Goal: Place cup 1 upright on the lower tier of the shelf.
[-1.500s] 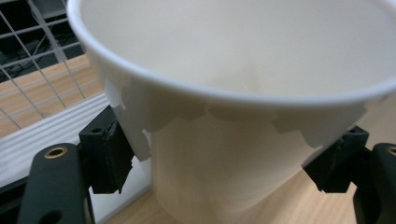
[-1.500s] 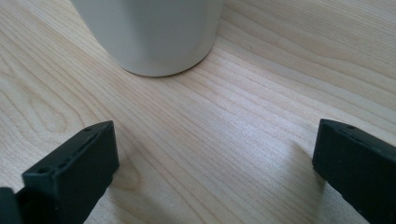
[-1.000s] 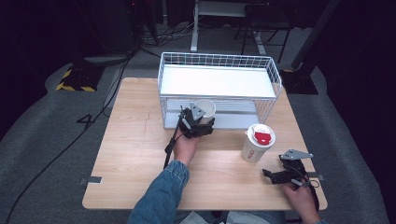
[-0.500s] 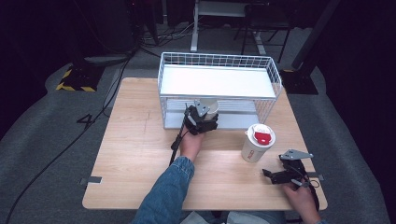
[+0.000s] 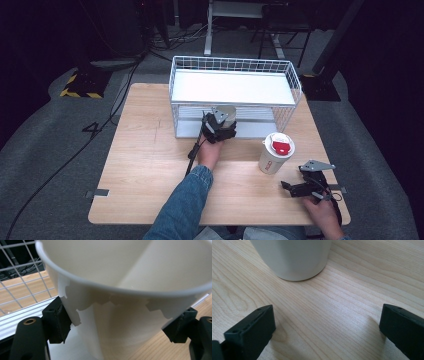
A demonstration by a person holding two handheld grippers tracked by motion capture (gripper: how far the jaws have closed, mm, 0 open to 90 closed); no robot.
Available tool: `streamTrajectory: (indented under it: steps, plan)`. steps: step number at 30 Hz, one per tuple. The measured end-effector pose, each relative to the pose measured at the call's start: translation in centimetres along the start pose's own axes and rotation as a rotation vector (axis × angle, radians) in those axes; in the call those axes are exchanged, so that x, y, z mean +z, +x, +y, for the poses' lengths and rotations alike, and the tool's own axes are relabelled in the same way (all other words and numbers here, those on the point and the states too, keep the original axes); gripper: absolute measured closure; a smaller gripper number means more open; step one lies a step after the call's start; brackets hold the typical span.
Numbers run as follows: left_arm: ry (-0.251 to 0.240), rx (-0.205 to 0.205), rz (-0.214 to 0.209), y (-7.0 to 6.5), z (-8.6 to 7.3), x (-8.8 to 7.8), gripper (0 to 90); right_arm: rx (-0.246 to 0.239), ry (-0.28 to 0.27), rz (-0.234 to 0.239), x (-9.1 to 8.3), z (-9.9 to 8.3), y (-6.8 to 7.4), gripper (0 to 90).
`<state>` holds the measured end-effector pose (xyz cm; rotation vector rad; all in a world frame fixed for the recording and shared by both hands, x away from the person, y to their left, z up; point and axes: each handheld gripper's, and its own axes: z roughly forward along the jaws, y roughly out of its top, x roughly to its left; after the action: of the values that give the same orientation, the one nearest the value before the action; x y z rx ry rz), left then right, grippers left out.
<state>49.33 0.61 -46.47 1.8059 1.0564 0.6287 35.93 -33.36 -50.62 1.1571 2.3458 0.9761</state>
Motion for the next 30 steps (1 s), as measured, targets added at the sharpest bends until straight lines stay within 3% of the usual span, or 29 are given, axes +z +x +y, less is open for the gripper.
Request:
streamTrajectory:
  steps: [12, 23, 30]
  plan:
    - [0.024, -0.012, 0.028, 0.7, -0.3, 1.9, 22.2, -0.001, 0.000, 0.000, 0.0, 0.0, 0.0, 0.4]
    - [0.037, -0.006, 0.024, 0.6, -0.3, 2.7, 22.2, 0.000, 0.000, 0.000, 0.0, 0.0, 0.0, 0.4]
    - [0.046, -0.037, 0.014, 0.7, -0.4, 3.0, 22.1, 0.000, 0.000, 0.000, 0.0, 0.0, 0.0, 0.5]
